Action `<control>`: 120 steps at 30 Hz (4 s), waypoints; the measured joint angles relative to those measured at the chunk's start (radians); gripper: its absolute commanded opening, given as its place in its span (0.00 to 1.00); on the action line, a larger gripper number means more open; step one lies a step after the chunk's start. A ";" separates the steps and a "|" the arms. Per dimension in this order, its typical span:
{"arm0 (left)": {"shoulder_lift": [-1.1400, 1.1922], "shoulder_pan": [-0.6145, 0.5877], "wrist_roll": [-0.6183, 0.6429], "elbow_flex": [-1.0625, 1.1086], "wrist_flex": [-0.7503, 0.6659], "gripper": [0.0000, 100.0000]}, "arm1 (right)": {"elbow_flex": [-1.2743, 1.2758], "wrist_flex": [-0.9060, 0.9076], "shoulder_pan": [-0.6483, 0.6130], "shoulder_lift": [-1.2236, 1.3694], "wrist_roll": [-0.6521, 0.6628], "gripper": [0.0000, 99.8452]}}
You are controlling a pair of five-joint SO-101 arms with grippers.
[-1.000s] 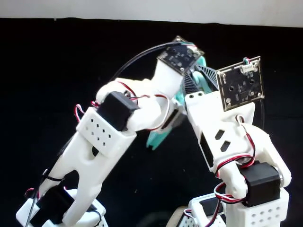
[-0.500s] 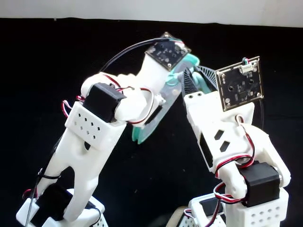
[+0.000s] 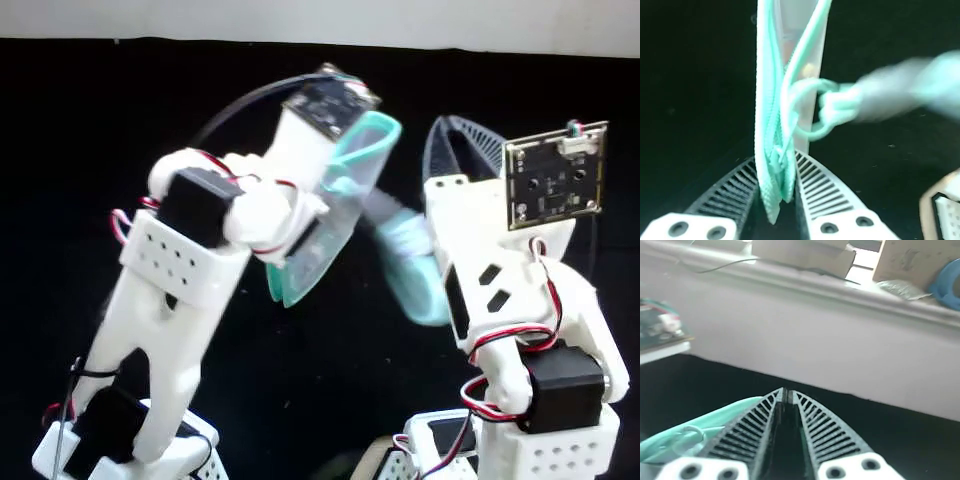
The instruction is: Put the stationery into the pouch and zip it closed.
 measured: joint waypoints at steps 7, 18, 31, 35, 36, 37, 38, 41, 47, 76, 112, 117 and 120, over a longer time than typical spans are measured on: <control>-0.126 -0.048 -0.057 0.137 0.003 0.01 | 0.000 -0.031 0.023 0.000 0.052 0.01; -0.232 -0.049 -0.061 0.201 0.011 0.01 | 0.048 0.242 -0.097 0.000 -0.028 0.22; -0.232 -0.049 -0.061 0.201 0.012 0.01 | 0.091 0.460 -0.493 0.000 -0.215 0.25; -0.232 -0.049 -0.061 0.201 0.012 0.01 | 0.161 0.427 -0.606 0.000 -0.236 0.25; -0.232 -0.049 -0.061 0.201 0.012 0.01 | 0.183 0.405 -0.617 0.000 -0.250 0.25; -0.232 -0.049 -0.061 0.201 0.012 0.01 | 0.207 0.384 -0.623 0.000 -0.258 0.25; -0.232 -0.049 -0.061 0.201 0.012 0.01 | 0.235 0.354 -0.628 0.000 -0.264 0.25; -0.232 -0.049 -0.061 0.201 0.012 0.01 | 0.313 0.261 -0.628 0.000 -0.267 0.25; -0.232 -0.049 -0.061 0.201 0.012 0.01 | 0.437 0.086 -0.563 0.000 -0.267 0.25; -0.232 -0.054 -0.061 0.204 0.000 0.01 | 0.497 -0.094 -0.580 0.003 -0.466 0.23; -0.232 -0.057 -0.063 0.204 -0.003 0.01 | 0.120 0.239 -0.479 0.002 -0.083 0.01; -0.235 -0.055 -0.063 0.204 -0.003 0.01 | 0.100 0.341 -0.479 0.000 -0.094 0.12; -0.235 -0.055 -0.063 0.204 -0.003 0.01 | 0.178 0.318 -0.479 0.000 -0.167 0.26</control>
